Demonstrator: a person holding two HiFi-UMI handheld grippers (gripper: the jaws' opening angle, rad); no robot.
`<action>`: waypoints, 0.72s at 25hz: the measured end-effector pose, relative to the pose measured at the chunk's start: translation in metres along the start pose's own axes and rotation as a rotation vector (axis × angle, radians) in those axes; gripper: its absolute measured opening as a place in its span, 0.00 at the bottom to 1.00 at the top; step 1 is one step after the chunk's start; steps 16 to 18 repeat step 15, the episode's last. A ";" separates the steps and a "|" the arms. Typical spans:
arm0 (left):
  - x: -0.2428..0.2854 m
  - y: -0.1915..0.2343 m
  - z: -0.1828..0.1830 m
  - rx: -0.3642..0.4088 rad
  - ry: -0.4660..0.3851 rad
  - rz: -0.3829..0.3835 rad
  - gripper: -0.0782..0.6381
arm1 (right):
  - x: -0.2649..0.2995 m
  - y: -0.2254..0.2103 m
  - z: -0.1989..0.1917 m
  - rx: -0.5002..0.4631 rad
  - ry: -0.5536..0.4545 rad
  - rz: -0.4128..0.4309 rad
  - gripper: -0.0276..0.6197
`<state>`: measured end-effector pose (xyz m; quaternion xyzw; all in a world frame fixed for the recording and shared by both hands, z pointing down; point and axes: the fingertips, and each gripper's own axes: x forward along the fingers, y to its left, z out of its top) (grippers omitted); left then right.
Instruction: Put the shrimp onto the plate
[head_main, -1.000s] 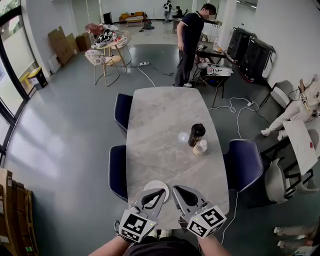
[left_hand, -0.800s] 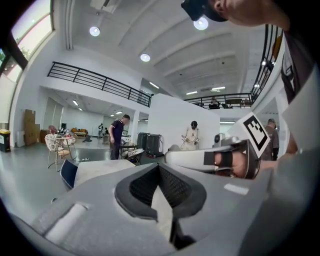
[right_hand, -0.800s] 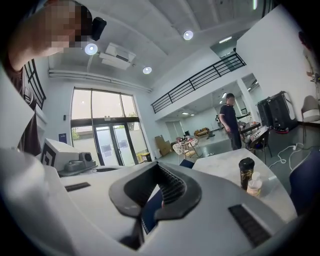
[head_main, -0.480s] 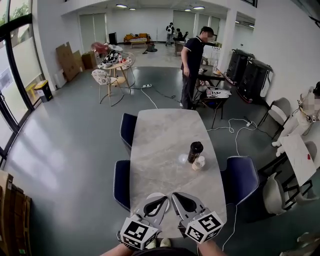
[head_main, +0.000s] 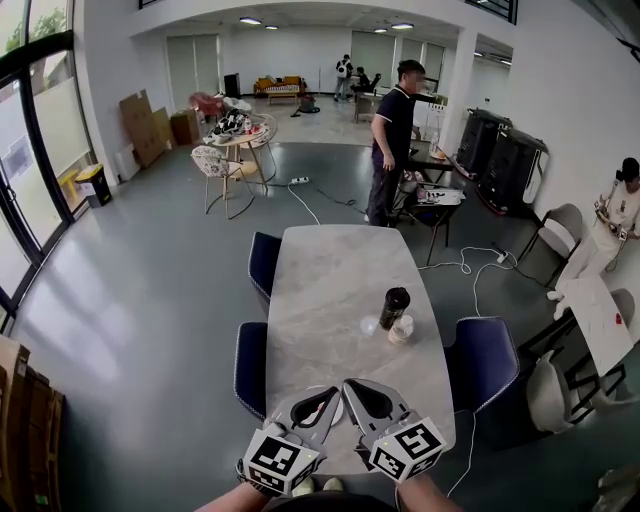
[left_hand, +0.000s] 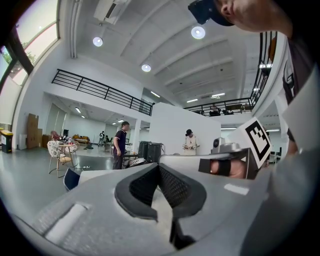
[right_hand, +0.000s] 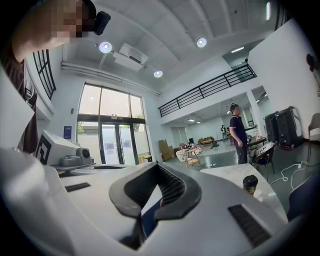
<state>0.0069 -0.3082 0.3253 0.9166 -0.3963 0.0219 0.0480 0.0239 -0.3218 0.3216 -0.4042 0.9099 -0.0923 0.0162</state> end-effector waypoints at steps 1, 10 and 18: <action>0.000 0.000 0.001 0.002 0.000 -0.001 0.12 | 0.001 0.001 0.001 -0.001 -0.001 0.000 0.05; -0.001 0.005 -0.001 -0.001 0.005 -0.001 0.12 | 0.007 0.003 -0.001 0.001 0.009 0.004 0.05; 0.000 0.009 -0.001 -0.004 0.008 0.001 0.12 | 0.011 0.003 -0.001 -0.004 0.007 0.002 0.05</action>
